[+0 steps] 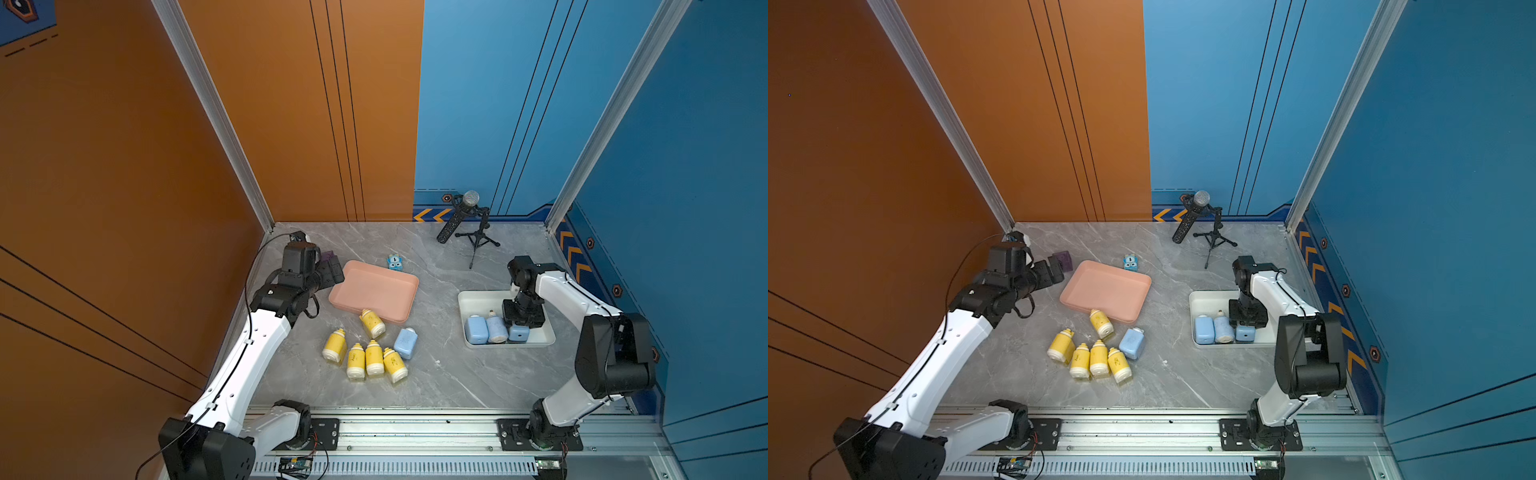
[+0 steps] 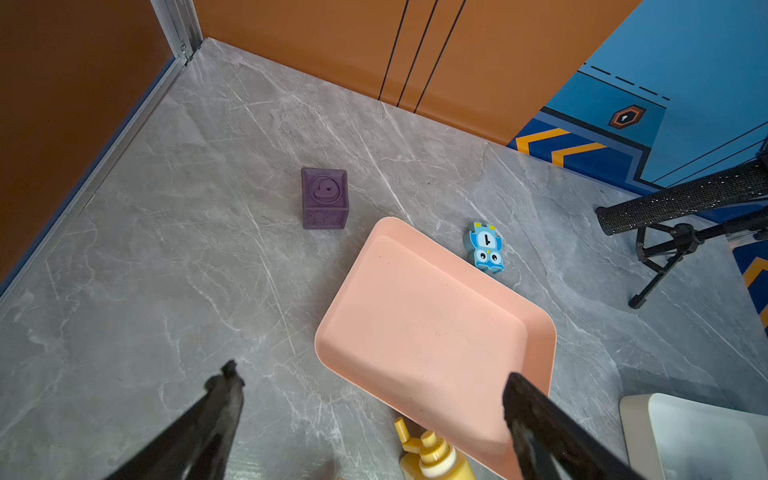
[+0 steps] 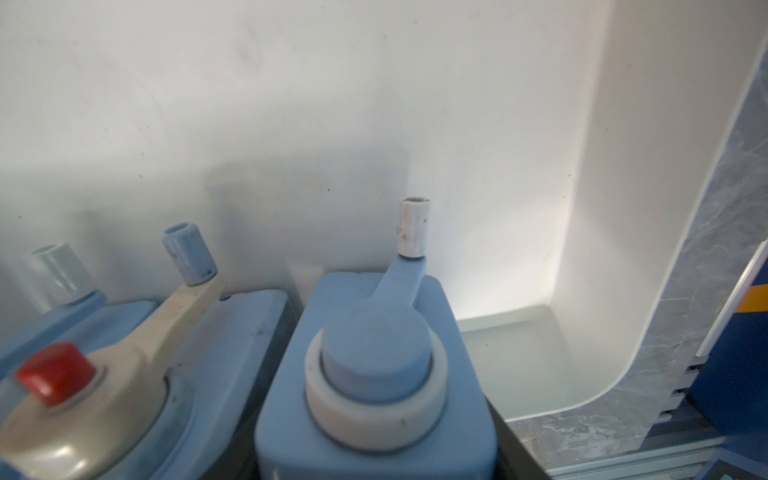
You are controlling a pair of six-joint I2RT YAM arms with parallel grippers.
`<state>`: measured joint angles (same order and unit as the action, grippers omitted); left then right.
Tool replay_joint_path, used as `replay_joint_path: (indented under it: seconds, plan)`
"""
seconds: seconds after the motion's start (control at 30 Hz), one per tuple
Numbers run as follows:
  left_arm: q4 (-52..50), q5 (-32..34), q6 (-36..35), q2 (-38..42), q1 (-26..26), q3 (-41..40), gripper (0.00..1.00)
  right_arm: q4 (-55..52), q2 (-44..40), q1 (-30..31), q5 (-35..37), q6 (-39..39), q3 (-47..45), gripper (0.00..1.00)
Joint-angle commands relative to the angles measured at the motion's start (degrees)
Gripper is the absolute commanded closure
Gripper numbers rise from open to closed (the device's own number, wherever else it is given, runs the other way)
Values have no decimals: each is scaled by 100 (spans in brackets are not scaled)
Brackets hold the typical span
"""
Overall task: Place the pencil sharpeners by color into the storage box
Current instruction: Place the pencil sharpener in the storage box.
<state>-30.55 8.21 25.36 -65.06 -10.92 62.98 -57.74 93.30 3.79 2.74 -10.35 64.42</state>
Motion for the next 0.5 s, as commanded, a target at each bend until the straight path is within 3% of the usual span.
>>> replay_joint_path:
  seconds: [0.0, 0.47]
  plan:
    - [-39, -137, 52, 11, 55, -32, 2, 68, 34, -37, -95, -89, -94, 65]
    - [-39, -162, 65, -8, 63, -34, 2, 127, 63, -71, -123, -77, -186, 62]
